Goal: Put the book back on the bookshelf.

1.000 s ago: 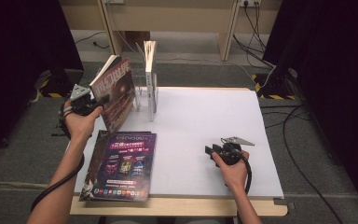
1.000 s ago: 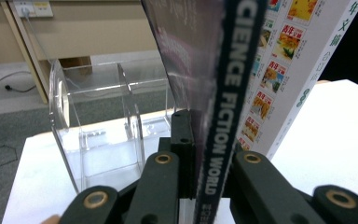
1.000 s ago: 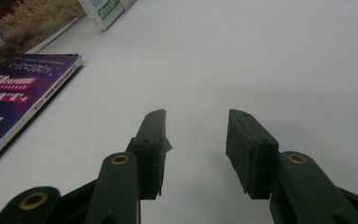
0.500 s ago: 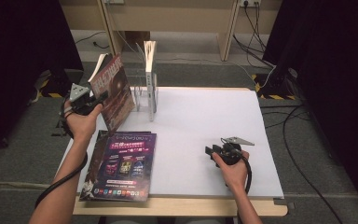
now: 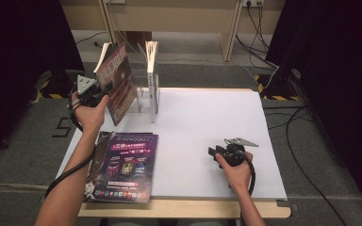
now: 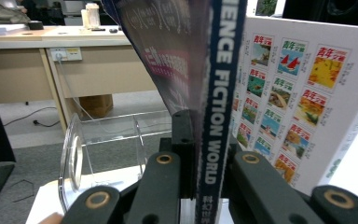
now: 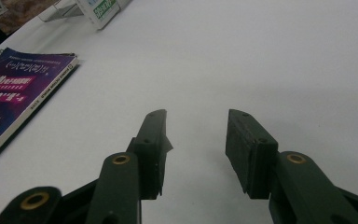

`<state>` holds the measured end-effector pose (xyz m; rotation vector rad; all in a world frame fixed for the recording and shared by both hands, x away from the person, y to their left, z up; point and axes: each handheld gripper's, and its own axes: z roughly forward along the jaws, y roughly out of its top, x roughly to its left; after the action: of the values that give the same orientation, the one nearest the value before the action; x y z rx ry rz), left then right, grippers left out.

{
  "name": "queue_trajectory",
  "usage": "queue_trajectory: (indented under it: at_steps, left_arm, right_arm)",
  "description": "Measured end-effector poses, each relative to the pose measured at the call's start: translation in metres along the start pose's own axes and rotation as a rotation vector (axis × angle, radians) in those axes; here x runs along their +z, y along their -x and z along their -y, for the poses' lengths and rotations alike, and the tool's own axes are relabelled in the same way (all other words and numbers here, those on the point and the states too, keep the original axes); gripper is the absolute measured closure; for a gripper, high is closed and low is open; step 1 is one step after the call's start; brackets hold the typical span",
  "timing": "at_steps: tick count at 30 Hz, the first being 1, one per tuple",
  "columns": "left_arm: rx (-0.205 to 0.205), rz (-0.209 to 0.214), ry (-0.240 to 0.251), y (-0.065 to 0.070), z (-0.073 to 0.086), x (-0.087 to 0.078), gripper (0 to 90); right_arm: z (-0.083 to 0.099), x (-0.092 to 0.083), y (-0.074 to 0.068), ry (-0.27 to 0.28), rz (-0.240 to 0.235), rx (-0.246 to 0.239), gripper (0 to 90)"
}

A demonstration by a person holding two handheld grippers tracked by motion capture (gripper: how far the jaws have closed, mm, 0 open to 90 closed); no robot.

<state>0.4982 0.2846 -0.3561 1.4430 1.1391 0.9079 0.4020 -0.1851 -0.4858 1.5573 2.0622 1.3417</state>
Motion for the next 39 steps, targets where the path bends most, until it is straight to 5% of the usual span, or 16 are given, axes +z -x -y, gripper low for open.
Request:
queue_trajectory:
  at_steps: [39]
  left_arm:
    - [-0.017, -0.037, 0.015, -0.003, -0.004, 0.026, 83.9]
  right_arm:
    - [0.0, 0.0, 0.002, 0.011, 0.001, 0.002, 59.1]
